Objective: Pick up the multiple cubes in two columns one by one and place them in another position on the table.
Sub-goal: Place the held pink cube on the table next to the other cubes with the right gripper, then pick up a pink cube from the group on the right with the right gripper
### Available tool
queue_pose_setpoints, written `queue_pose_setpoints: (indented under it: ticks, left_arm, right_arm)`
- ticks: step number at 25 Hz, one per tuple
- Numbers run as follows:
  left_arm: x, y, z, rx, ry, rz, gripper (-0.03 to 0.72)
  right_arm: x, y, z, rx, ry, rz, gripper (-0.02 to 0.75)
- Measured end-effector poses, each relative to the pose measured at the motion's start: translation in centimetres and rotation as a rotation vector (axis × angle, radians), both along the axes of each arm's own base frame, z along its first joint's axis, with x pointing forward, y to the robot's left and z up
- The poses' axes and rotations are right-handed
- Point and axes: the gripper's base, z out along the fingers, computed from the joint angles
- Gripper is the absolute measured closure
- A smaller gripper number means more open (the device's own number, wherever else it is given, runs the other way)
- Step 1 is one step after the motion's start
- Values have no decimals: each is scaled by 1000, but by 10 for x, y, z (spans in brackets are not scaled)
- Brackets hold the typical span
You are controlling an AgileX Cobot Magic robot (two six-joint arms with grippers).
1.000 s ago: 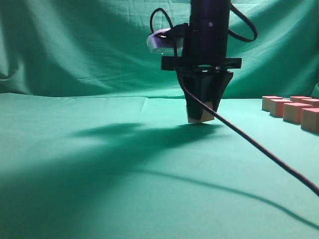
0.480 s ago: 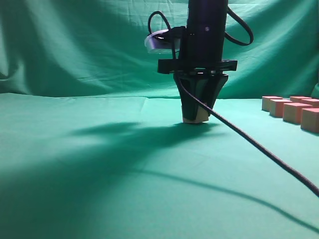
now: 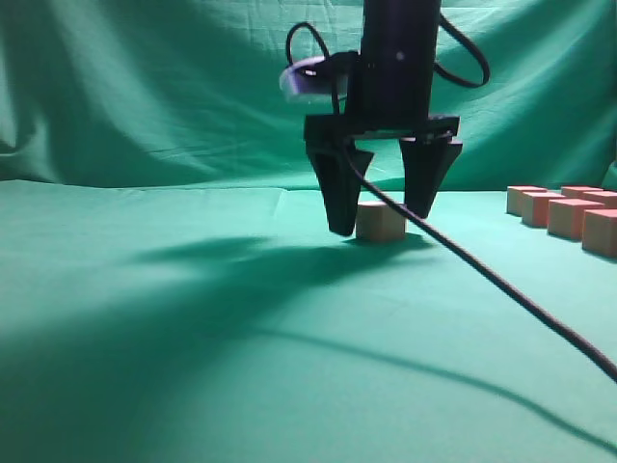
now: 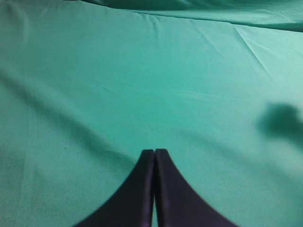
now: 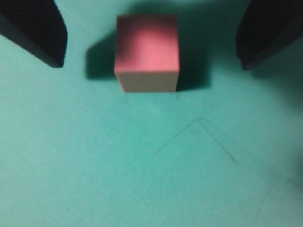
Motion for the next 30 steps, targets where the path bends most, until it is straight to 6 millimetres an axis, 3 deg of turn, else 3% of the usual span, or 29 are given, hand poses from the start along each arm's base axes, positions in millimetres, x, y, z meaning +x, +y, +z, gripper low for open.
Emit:
queue_pose_setpoints:
  ticks: [5,7,9,13,16,19,21,25,30]
  left_arm:
    - [0,0,0,0,0,0,688]
    - [0,0,0,0,0,0,688]
    - [0,0,0,0,0,0,688]
    - [0,0,0,0,0,0,688]
    - [0,0,0,0,0,0,688]
    - [0,0,0,0,0,0,688]
    - [0,0,0,0,0,0,688]
    - [0,0,0,0,0,0,688]
    - [0,0,0,0,0,0,688]
  right_arm:
    - [-5,-7,41,-22,-25,-8,94]
    - [-1,-8,60,-20,-84,-30,158]
    - [-2,-12,82,-5,-141,-89,151]
    - [-18,-24,131,51,-227,-143,151]
    - [-40,-48,166,93,-278,-189,151]
    - [-62,-88,186,104,-299,-282,151]
    - [-78,-120,188,92,-290,-369,151]
    - [-107,-176,172,37,-237,-516,151]
    - [-138,-219,140,14,-205,-681,151]
